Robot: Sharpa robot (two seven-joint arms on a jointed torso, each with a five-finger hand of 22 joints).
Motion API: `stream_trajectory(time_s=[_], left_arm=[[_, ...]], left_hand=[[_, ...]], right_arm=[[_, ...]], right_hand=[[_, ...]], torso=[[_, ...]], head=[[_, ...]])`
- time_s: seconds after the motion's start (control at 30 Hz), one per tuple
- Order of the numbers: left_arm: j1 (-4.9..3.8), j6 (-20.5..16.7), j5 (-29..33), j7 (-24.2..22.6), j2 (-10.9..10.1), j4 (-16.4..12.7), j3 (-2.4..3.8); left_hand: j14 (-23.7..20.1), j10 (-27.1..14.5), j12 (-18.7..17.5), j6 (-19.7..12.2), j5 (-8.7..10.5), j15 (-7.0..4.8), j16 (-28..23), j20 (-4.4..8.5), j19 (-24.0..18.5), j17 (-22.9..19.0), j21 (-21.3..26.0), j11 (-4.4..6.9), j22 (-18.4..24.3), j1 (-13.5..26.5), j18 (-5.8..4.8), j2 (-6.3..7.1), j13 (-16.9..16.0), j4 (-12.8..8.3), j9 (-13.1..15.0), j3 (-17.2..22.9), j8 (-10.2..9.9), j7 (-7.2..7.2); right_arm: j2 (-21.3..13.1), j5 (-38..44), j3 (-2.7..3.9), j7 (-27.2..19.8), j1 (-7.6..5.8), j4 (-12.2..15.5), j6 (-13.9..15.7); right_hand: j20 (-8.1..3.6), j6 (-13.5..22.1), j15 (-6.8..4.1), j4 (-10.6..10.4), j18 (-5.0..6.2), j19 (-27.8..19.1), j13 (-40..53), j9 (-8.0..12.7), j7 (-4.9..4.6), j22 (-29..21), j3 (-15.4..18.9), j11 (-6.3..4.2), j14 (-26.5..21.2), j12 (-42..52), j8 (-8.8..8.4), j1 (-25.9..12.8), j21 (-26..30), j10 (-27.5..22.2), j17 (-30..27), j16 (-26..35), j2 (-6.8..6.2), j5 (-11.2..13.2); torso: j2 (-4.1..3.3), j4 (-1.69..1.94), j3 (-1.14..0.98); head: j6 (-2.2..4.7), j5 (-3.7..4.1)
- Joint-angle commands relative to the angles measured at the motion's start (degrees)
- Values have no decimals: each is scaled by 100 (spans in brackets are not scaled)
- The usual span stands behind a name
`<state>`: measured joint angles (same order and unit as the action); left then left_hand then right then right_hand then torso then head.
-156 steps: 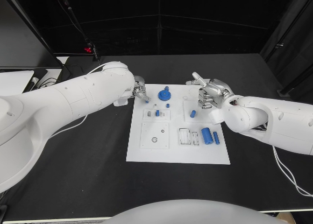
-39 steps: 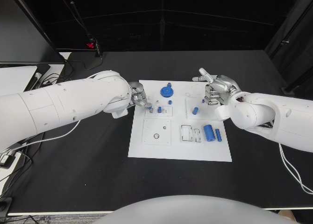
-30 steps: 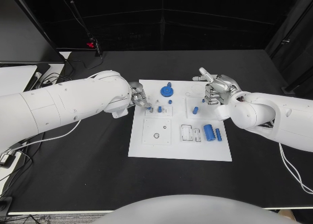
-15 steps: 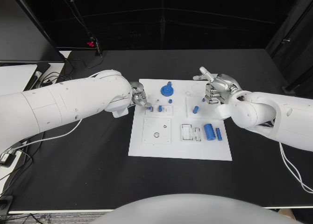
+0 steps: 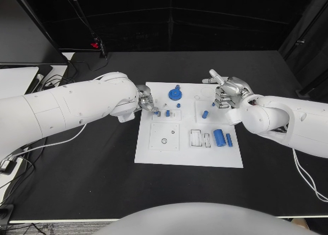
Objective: Assemble the parts on the task board
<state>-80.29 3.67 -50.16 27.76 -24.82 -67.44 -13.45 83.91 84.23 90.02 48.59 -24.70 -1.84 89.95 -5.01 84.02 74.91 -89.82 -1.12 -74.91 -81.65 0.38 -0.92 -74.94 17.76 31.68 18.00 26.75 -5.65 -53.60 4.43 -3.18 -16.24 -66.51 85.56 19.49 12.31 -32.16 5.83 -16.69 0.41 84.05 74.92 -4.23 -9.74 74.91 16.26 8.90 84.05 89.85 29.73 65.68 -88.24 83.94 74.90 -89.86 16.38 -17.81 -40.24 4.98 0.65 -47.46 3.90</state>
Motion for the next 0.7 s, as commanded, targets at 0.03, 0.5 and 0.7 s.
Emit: stream_trajectory(time_s=[0.03, 0.5, 0.7], left_arm=[[14, 186, 13, 132, 15, 11, -10], [18, 326, 14, 168, 54, 39, -10], [19, 349, 14, 169, 89, 57, -10]], left_hand=[[609, 577, -2, 101, -17, -43, 5, 42, 598, 1509, -18, 10, -1509, 7, -38, -52, -1506, -199, -6, 222, 5, 120], [609, 577, -2, 90, 0, -40, 5, 41, 598, 1509, -18, 4, -1509, 27, -38, -56, -1506, -183, -7, 230, -3, 113], [609, 577, -2, 87, 5, -39, 5, 41, 598, 1509, -18, 3, -1509, 32, -38, -56, -1506, -180, -7, 231, -5, 112]], right_arm=[[0, -5, 3, -47, -9, 11, -28], [-6, -5, 3, -50, -9, 8, -27], [-6, -5, 3, -50, -9, 6, -28]], right_hand=[[-22, 46, -2, -1, 43, 343, 1508, 9, -360, 1374, -29, 23, 595, 15, 31, 32, 25, 606, 1510, -14, 7, -22], [-22, 51, -1, -3, 44, 339, 1508, 10, -361, 1371, -32, 24, 595, 15, 36, 30, 28, 606, 1510, -14, 7, -23], [-22, 51, -1, -3, 44, 339, 1508, 10, -361, 1371, -32, 24, 595, 15, 36, 30, 28, 606, 1510, -14, 7, -23]], torso=[[-1, -2, 0], [0, -3, -1], [1, 0, -1]], head=[[-7, -2], [-30, 2], [-32, 4]])
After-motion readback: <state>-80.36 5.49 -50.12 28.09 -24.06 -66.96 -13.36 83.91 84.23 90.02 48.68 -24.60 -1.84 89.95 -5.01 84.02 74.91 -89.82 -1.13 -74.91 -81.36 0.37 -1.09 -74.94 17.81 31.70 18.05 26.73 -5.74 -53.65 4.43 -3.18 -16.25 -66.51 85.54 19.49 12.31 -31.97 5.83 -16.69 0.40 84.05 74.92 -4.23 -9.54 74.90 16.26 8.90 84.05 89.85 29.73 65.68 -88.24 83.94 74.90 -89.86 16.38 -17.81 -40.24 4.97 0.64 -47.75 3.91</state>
